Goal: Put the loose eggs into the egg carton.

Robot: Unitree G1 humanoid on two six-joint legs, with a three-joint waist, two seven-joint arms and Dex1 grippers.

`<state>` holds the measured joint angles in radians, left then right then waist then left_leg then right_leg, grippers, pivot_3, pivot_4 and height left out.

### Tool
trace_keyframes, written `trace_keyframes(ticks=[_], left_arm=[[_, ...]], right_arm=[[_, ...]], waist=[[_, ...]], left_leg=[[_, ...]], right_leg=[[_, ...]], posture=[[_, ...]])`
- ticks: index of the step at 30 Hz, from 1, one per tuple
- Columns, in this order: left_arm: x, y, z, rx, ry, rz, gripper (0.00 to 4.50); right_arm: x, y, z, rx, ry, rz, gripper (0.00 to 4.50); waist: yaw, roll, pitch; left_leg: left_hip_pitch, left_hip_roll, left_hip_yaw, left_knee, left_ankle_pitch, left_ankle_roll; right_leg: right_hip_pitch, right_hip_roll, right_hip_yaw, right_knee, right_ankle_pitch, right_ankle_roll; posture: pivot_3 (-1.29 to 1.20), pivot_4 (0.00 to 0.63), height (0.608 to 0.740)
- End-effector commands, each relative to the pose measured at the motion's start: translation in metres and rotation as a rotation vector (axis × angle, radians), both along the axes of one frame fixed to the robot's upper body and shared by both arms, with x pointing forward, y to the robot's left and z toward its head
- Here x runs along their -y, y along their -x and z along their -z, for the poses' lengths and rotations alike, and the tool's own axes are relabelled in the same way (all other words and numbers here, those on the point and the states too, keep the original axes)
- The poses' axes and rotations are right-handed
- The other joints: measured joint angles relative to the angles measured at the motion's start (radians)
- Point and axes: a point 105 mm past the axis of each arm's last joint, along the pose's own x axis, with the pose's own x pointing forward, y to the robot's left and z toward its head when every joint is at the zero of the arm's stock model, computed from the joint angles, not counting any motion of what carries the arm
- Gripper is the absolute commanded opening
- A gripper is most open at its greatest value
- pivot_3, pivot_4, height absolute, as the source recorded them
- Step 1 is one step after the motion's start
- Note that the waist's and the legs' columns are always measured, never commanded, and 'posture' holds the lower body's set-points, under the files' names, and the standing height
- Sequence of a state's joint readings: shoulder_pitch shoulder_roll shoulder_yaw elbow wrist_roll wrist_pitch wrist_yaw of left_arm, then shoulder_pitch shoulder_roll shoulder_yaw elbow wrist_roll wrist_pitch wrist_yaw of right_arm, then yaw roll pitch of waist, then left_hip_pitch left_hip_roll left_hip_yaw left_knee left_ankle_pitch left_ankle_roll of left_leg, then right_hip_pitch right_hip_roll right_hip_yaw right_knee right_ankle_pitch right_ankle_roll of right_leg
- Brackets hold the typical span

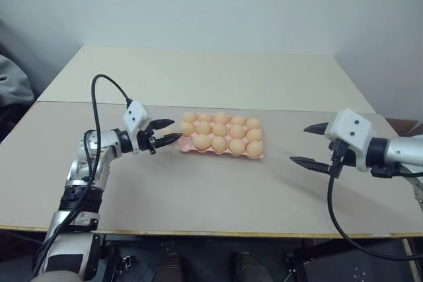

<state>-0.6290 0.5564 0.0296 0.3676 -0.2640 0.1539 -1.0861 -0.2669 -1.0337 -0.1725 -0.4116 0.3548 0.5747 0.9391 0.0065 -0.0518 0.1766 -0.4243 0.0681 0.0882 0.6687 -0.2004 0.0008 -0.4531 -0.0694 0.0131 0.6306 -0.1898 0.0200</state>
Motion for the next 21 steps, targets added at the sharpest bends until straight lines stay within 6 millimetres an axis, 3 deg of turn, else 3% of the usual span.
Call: trace_keyframes(ticks=[1, 8, 11, 16, 21], left_arm=[[0.006, -0.001, -0.007, 0.000, 0.008, 0.032, 2.61], [0.019, -0.007, 0.003, -0.006, -0.022, 0.078, 2.61], [0.019, -0.010, -0.005, 0.030, -0.002, 0.060, 2.61], [-0.009, -0.021, -0.024, 0.109, 0.051, -0.084, 2.61], [-0.042, -0.030, -0.024, 0.092, 0.028, -0.217, 2.61]], right_arm=[[-0.002, 0.003, -0.010, 0.058, 0.011, -0.005, 4.50], [0.001, 0.005, -0.010, 0.062, 0.015, 0.013, 4.50], [0.001, 0.006, -0.011, 0.066, 0.012, 0.016, 4.50], [0.002, 0.008, -0.010, 0.064, 0.011, 0.021, 4.50], [0.002, 0.008, -0.010, 0.064, 0.013, 0.023, 4.50]], waist=[[0.000, 0.000, 0.000], [0.002, 0.000, 0.000], [0.000, 0.000, 0.000], [-0.001, 0.000, 0.000], [-0.007, 0.000, 0.000]], left_leg=[[0.000, 0.000, 0.000, 0.000, 0.000, 0.000], [0.000, 0.000, 0.000, 0.000, 0.000, 0.000], [0.000, 0.000, 0.000, 0.000, 0.000, 0.000], [0.000, 0.000, -0.001, 0.000, 0.000, 0.000], [0.000, 0.000, -0.001, 0.000, 0.000, 0.000]], right_leg=[[0.000, 0.000, 0.000, 0.000, 0.000, 0.000], [0.000, 0.000, 0.000, 0.000, 0.000, 0.001], [0.000, 0.000, 0.000, 0.000, 0.000, 0.000], [0.000, 0.000, 0.000, 0.000, 0.000, 0.000], [0.000, 0.000, 0.000, 0.000, -0.001, 0.001]], posture=[[0.00, 0.150, 0.740], [0.00, 0.150, 0.740], [0.00, 0.150, 0.740], [0.00, 0.150, 0.740], [0.00, 0.150, 0.740]])
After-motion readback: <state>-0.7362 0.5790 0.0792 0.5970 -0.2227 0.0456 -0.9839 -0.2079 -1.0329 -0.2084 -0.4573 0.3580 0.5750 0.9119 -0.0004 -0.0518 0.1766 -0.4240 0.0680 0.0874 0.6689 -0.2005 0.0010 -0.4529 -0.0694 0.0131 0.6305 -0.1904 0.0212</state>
